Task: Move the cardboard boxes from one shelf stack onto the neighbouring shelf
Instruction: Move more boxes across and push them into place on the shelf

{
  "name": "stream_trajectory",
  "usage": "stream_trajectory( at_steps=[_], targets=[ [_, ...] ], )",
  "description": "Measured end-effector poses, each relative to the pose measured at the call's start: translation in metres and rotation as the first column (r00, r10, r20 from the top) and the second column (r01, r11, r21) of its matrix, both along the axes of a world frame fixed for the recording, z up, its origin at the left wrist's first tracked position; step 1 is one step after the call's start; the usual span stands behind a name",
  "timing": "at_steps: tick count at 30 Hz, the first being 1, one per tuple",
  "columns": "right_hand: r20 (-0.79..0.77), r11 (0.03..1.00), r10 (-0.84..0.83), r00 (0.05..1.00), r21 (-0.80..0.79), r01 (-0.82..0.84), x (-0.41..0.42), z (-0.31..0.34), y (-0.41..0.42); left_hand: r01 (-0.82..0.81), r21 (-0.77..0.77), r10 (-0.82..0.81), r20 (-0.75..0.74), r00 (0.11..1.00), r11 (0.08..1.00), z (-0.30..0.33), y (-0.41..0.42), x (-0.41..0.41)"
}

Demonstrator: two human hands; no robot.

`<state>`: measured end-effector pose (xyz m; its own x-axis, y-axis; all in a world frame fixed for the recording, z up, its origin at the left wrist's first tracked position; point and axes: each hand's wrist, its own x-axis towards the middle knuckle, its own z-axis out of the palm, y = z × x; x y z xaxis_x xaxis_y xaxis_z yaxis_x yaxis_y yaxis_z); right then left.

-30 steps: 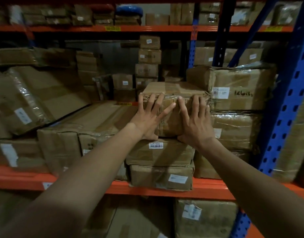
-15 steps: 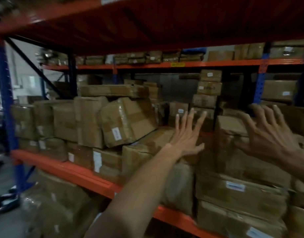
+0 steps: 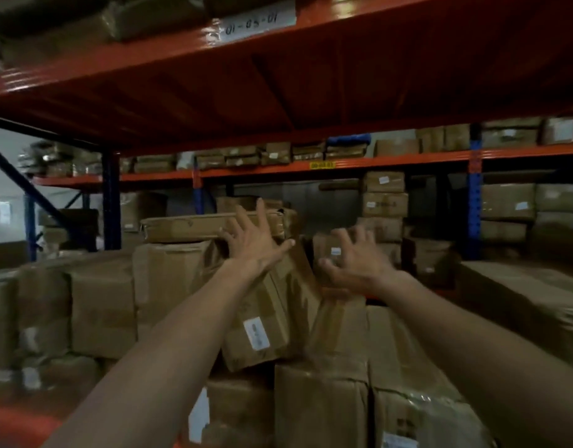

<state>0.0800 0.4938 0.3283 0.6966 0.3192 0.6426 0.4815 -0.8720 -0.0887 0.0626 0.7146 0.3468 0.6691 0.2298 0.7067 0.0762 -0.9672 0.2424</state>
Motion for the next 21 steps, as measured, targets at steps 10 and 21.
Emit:
stream_trajectory(
  at_steps=[10, 21],
  targets=[
    [-0.244, 0.976, 0.061, 0.968, 0.218, -0.007, 0.061, -0.003, 0.062, 0.105, -0.062, -0.100, 0.084, 0.992, 0.993, 0.031, 0.021, 0.051],
    [-0.065, 0.500, 0.605, 0.794, 0.806, -0.316, 0.043, 0.034, 0.125, 0.482, -0.226, -0.452, 0.172, 0.875, 0.847, 0.035, 0.153, -0.044]
  ],
)
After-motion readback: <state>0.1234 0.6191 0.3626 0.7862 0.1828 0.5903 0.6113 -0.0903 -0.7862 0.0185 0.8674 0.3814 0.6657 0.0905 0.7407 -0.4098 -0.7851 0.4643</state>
